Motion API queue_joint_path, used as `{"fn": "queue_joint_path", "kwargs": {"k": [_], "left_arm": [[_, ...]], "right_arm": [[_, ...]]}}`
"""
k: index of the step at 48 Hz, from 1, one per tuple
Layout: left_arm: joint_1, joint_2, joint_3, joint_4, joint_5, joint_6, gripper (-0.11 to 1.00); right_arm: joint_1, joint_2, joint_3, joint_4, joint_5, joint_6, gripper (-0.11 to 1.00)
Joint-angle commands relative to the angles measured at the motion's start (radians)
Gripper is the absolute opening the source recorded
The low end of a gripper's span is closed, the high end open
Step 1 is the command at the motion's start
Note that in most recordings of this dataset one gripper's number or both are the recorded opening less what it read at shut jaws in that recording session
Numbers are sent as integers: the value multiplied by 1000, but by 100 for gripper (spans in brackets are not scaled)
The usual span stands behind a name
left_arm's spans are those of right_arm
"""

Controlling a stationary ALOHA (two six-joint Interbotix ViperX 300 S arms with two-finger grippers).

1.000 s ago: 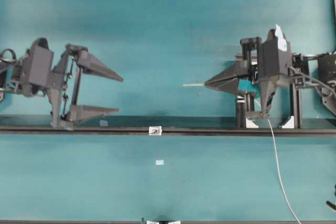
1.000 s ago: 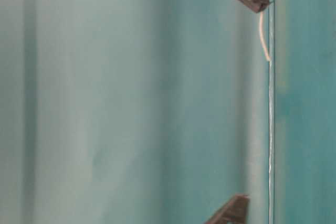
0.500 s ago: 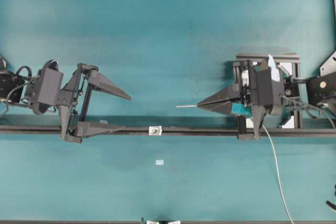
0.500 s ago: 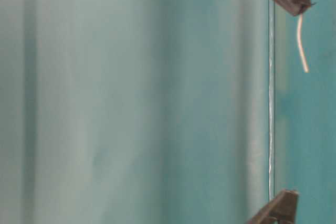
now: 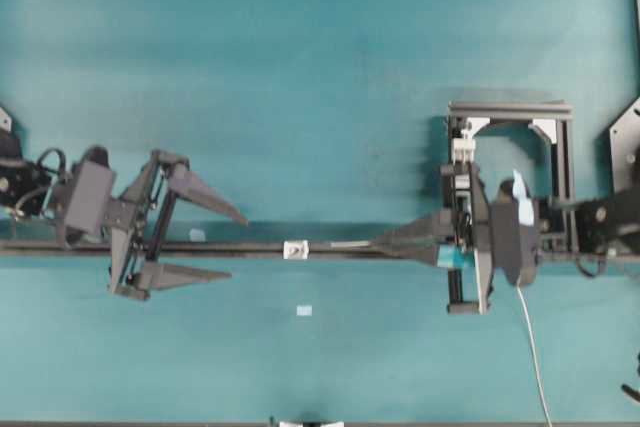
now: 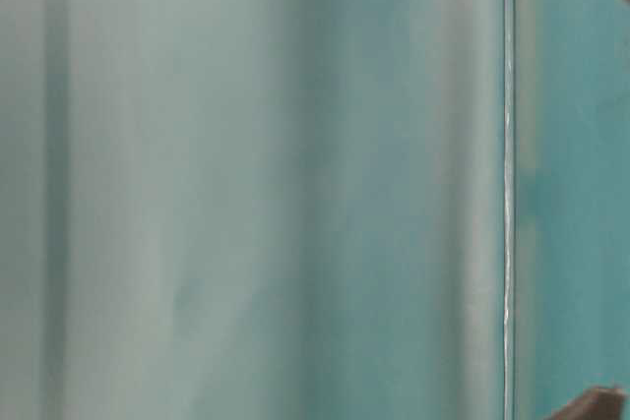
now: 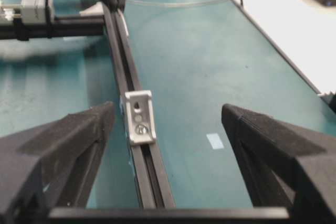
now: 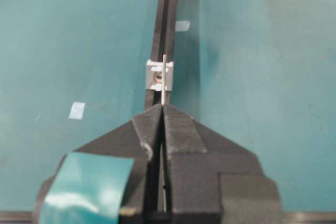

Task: Insert the wire through the hole in the metal fitting marked with a red label. (retake)
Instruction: 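Align the wire tip with the bracket hole and push it through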

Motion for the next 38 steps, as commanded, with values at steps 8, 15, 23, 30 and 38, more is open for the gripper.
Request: {"fn": "queue_joint_path", "kwargs": {"k": [8,15,23,30,38], "left_arm": [[-6,63,-20,-6,-67,5,64],[-6,74,-20,-6,-86,8,64],[-6,83,-21,-6,-86,8,64],[-2,89,-26,-6,-86,8,64],[3,106,-31,-6,-86,8,64]], "right_arm": [[34,60,-32,44,-67,-3,2],[34,87,-48,46,-67,-3,2],[35,123,-58,46,-69,2,2],[40,147,-66,44,-86,11,2],[44,175,-69,46,-127,38,2]]}}
